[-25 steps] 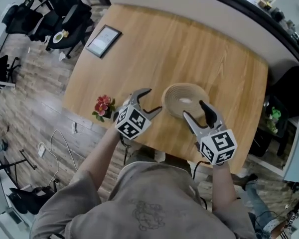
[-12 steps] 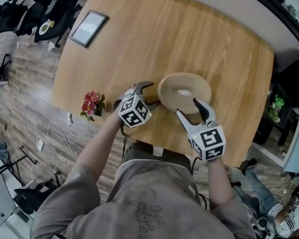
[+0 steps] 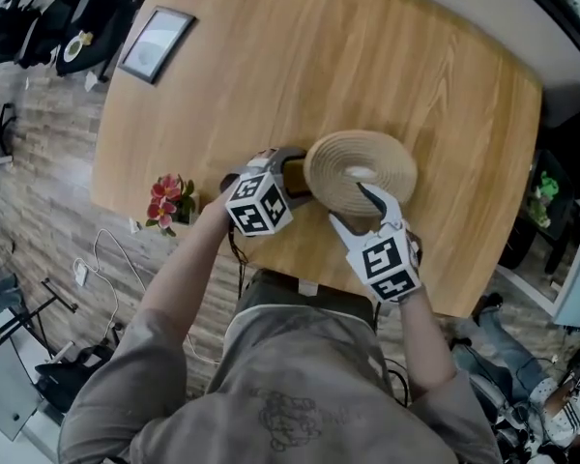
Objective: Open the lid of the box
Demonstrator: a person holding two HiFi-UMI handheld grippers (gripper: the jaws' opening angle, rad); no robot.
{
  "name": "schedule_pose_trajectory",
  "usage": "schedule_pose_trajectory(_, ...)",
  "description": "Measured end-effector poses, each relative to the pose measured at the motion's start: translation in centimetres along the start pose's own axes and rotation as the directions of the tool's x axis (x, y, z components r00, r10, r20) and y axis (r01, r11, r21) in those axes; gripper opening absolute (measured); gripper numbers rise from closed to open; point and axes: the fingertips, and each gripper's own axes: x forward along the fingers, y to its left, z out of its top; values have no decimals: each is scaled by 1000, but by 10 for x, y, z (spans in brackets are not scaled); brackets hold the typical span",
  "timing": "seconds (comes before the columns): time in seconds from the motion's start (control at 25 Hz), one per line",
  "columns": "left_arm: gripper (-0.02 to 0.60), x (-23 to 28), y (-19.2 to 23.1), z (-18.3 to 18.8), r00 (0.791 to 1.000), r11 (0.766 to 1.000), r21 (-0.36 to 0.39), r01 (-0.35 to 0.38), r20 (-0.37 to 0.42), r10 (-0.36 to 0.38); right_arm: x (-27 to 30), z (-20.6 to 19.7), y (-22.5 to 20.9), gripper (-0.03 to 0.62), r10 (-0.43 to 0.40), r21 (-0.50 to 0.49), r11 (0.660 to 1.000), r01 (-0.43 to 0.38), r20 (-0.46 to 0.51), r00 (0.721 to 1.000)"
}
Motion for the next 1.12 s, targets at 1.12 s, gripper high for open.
schedule_pose_trajectory(1.12,275,9,-4,8,999,997,-78,25,36,-23,-3,18,-1,118,-132,-299,941,161,113,985)
